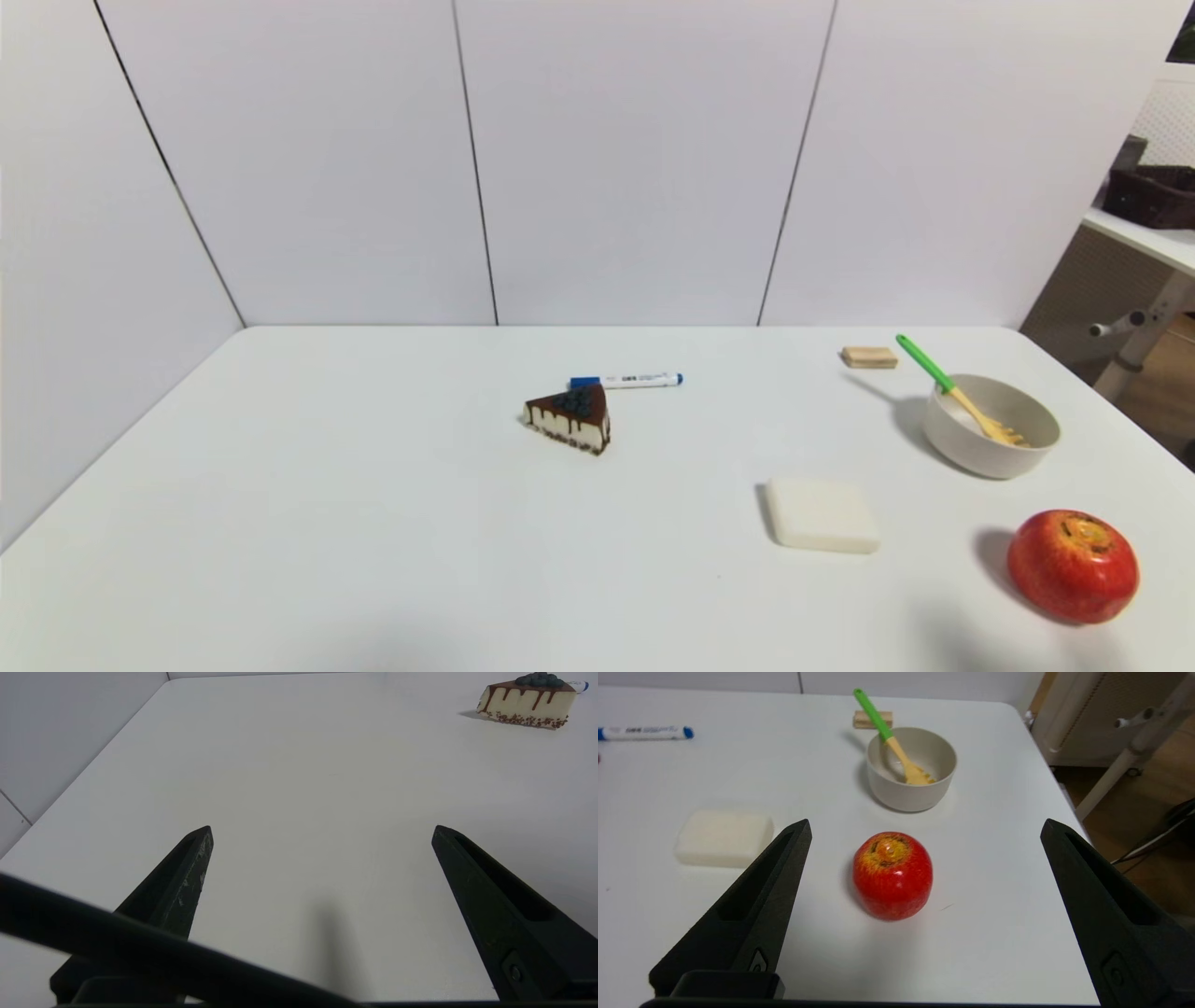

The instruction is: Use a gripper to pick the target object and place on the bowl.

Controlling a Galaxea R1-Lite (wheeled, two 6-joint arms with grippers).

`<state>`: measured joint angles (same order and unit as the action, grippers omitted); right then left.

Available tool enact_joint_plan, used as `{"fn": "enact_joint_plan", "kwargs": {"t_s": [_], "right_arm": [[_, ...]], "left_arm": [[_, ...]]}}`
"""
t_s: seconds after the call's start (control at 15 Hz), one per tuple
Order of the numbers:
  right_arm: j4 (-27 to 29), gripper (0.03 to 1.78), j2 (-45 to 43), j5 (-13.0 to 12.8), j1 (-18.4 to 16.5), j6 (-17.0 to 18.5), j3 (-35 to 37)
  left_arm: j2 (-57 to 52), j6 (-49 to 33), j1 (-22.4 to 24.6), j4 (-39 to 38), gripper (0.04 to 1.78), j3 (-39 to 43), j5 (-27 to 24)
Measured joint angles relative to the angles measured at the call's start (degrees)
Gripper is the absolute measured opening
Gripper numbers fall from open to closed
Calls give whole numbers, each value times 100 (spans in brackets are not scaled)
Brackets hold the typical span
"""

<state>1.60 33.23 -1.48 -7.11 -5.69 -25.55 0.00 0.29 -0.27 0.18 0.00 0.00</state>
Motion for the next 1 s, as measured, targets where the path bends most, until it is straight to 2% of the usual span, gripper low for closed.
{"fn": "enact_joint_plan", "kwargs": {"t_s": [0.07,0.2,0.47,0.67,0.87,1.0], "right_arm": [[-150,169,-121,-227,124,46,133],[-380,169,-471,-301,232,112,472],[-545,169,-1351,-285,306,115,1204],[-750,169,-1681,-288,373,106,1680],[-890,169,-2147,-260,603,13,2144],[-846,169,-2626,-65,667,-48,2417]], "left_arm": [[0,1,0,0,169,0,0],[0,0,0,0,169,0,0],[0,0,0,0,169,0,0],[0,0,0,0,169,0,0],[0,0,0,0,169,0,0],[0,1,0,0,169,0,-2]]}}
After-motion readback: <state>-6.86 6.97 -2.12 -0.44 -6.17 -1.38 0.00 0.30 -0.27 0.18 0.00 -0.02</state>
